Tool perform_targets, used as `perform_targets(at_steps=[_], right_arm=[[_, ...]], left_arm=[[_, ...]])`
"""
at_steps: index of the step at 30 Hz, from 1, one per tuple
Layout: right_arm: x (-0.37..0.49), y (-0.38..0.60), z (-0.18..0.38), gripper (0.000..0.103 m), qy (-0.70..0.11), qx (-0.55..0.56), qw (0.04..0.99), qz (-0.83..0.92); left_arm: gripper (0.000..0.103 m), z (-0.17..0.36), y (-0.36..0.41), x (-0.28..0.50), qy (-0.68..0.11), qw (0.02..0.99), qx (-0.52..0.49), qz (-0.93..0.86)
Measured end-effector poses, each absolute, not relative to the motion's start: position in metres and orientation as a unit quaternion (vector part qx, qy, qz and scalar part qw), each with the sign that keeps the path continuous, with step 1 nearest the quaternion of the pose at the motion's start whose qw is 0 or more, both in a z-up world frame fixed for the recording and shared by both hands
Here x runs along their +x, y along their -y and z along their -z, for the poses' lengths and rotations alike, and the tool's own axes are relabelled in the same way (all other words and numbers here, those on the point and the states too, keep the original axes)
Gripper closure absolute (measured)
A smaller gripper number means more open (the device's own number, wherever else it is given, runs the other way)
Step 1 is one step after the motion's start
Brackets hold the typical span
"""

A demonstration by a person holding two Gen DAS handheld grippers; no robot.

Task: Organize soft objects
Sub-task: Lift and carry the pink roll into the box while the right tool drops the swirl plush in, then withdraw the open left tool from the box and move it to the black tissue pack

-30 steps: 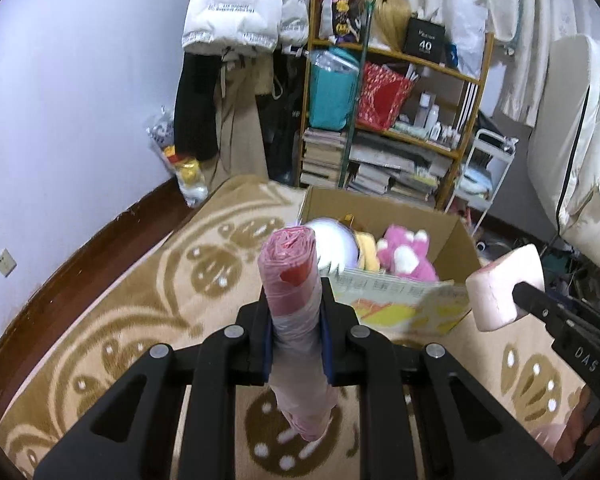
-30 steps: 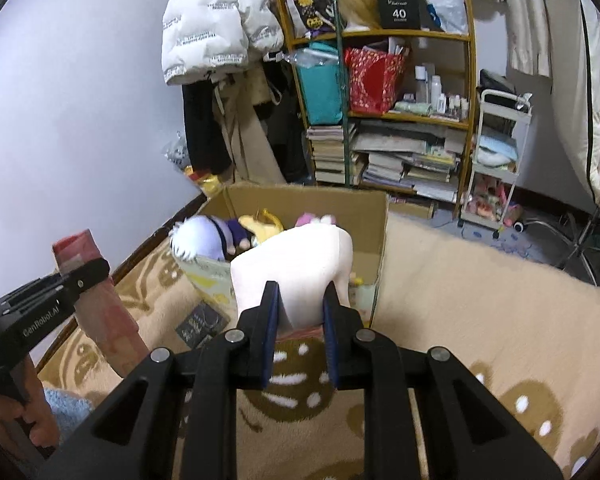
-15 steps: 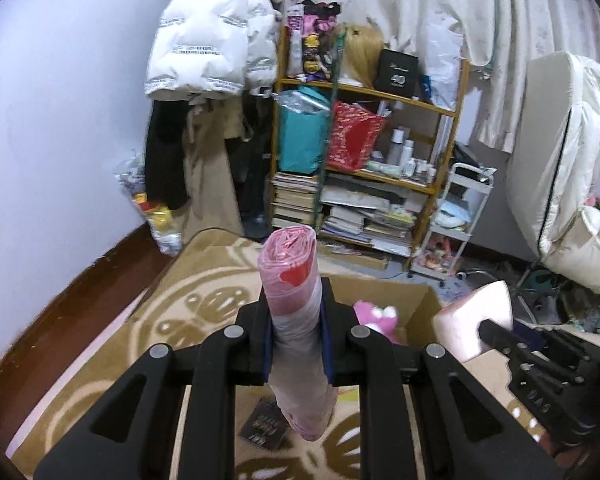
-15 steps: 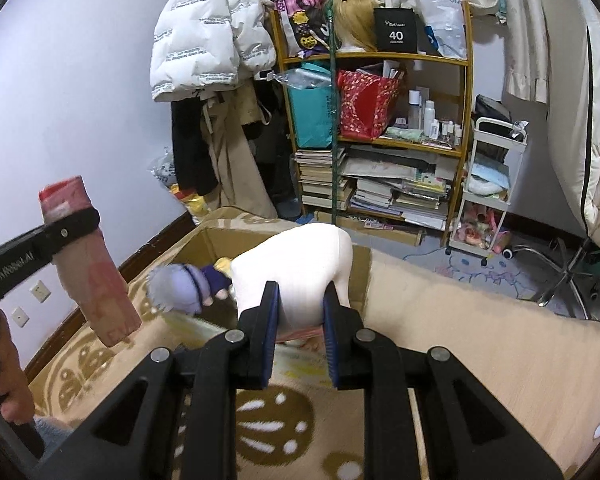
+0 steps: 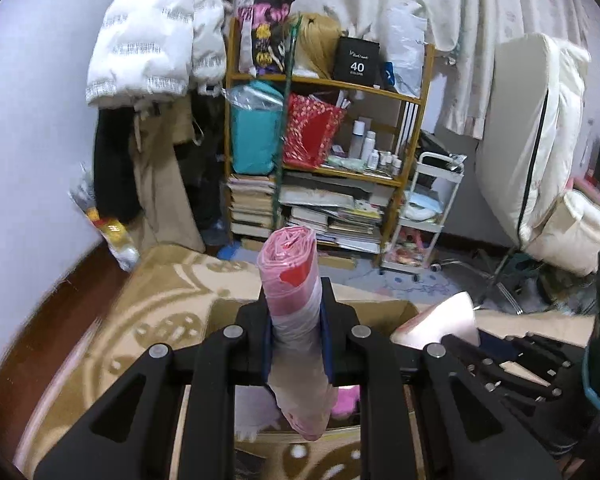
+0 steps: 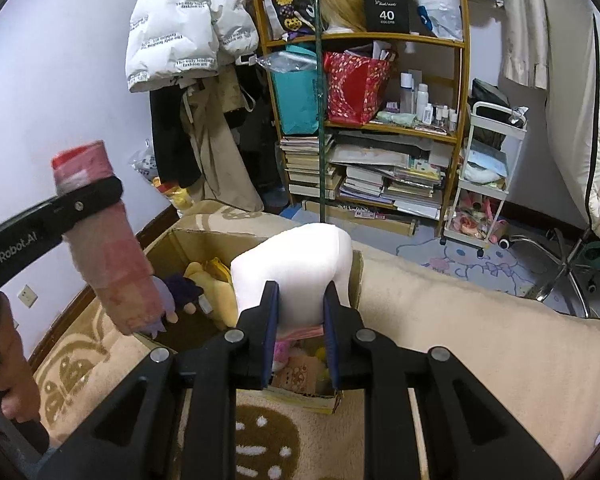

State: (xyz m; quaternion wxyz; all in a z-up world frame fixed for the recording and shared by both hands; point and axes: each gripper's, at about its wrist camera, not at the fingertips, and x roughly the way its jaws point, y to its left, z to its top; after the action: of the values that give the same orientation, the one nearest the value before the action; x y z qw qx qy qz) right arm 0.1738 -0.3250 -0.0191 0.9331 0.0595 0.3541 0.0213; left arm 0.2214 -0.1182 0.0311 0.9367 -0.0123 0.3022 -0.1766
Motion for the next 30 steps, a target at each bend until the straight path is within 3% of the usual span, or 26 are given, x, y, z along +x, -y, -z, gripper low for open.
perform_targets(at_steps=[5, 15, 17, 20, 26, 28, 30], right_arm=[[0.181, 0.322, 0.031, 0.081, -0.37, 0.052, 0.927, -0.021], [0.182, 0.323, 0.045, 0.075, -0.394, 0.056, 0.917, -0.021], [0.181, 0.324, 0.046, 0.073, -0.394, 0.063, 0.917, -0.018], [0.179, 0.324, 0.044, 0.073, -0.391, 0.069, 0.917, -0.02], [0.178, 0.321, 0.032, 0.062, -0.384, 0.061, 0.921, -0.019], [0.178, 0.321, 0.03, 0.047, -0.381, 0.065, 0.922, -0.018], [0.174, 0.323, 0.023, 0.037, -0.373, 0.072, 0.925, -0.015]], left_arm=[[0.084, -0.014, 0.114, 0.23, -0.327, 0.928, -0.058, 0.169], [0.078, -0.002, 0.116, 0.242, -0.351, 0.927, -0.035, 0.127], [0.071, -0.002, 0.114, 0.243, -0.355, 0.927, -0.032, 0.12], [0.041, -0.006, 0.109, 0.241, -0.345, 0.932, -0.027, 0.106], [0.035, -0.015, 0.103, 0.234, -0.351, 0.933, -0.014, 0.082], [0.026, -0.018, 0.1, 0.23, -0.351, 0.933, -0.008, 0.079], [0.023, -0.024, 0.097, 0.225, -0.345, 0.935, 0.0, 0.076]])
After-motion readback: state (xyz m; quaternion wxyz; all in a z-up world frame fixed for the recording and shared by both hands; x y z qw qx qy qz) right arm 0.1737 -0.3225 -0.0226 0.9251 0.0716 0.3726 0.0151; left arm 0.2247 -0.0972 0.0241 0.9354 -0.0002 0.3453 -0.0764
